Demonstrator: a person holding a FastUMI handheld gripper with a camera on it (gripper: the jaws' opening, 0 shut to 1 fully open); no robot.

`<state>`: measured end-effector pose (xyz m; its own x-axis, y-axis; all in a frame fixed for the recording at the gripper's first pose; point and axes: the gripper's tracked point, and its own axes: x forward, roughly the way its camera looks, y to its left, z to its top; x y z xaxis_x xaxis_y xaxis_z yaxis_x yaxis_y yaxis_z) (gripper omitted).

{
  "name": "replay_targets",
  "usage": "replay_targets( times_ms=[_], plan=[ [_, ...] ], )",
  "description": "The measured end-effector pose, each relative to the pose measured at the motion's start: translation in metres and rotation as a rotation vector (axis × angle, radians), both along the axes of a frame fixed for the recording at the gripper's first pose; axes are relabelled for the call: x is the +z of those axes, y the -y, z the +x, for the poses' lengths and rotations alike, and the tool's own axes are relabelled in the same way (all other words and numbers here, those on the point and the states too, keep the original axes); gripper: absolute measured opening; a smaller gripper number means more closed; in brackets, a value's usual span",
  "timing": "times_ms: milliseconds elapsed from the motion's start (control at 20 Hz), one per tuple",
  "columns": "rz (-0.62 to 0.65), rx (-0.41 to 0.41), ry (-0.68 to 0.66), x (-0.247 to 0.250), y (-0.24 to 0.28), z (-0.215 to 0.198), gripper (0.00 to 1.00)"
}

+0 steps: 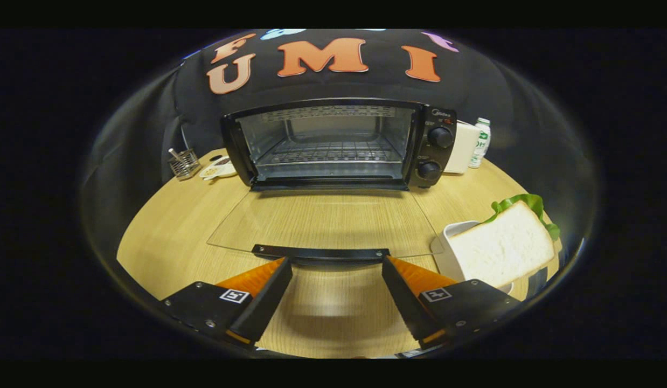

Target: Open the toaster oven, put the food inside, and close the toaster oven door.

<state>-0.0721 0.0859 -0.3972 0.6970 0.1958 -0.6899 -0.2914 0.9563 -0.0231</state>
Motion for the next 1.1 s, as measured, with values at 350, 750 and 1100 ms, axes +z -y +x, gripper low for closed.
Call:
replay_targets(
  times_ms=[350,750,1100],
  plan=[
    [0.07,0.074,-0.077,0.059,0.044,0.014,0.99],
    [0.027,0.135,-0.2,0.102,0.116,0.038,0.99],
    [0.094,0.19,-0.52,0.094,0.165,0.026,0.99]
  ],
)
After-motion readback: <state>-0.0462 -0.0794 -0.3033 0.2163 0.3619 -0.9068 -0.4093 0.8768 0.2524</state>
